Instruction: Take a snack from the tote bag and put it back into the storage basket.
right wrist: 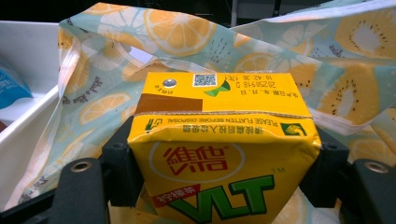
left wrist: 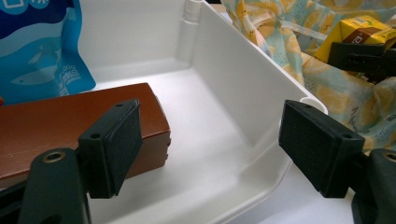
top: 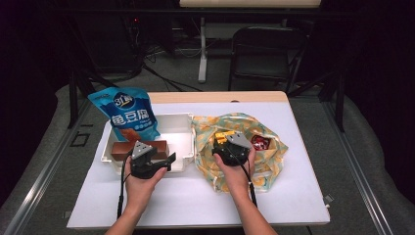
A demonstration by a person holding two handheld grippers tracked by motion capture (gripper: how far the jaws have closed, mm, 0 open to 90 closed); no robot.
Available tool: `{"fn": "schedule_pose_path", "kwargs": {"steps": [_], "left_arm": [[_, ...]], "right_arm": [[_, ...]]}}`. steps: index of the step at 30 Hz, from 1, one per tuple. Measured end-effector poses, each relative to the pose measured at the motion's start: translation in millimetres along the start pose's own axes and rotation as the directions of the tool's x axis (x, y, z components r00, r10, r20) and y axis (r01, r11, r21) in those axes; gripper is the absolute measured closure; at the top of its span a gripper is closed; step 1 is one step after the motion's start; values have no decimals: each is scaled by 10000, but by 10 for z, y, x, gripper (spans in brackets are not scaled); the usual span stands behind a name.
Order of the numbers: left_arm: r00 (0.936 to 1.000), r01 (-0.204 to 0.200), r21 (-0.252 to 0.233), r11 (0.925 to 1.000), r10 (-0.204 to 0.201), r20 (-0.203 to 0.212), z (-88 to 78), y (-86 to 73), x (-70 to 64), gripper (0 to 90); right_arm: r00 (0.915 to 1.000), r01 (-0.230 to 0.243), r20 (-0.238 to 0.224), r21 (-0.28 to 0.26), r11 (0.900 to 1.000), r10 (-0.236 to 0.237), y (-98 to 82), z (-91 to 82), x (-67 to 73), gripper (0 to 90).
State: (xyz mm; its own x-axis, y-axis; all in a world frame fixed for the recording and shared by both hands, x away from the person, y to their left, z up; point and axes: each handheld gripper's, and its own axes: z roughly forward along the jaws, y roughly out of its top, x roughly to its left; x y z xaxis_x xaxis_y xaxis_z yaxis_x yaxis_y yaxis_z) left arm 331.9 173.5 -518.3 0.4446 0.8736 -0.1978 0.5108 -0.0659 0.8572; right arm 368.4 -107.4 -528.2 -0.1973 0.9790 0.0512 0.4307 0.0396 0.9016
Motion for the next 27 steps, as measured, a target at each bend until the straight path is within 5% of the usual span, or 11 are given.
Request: {"fn": "schedule_pose_path", "kwargs": {"steps": [13,27], "left_arm": [[9979,-170,-275,9995,186,618,16,43,-126,212],[9831,-807,-549,9952,885,1604,129,120,-411,209]], "right_arm": [[9996,57,-258,-316,9995,-65,177,-182,-80,295],[9955,207,-906,-830,9963,-282,472,-432,-16,298]]}}
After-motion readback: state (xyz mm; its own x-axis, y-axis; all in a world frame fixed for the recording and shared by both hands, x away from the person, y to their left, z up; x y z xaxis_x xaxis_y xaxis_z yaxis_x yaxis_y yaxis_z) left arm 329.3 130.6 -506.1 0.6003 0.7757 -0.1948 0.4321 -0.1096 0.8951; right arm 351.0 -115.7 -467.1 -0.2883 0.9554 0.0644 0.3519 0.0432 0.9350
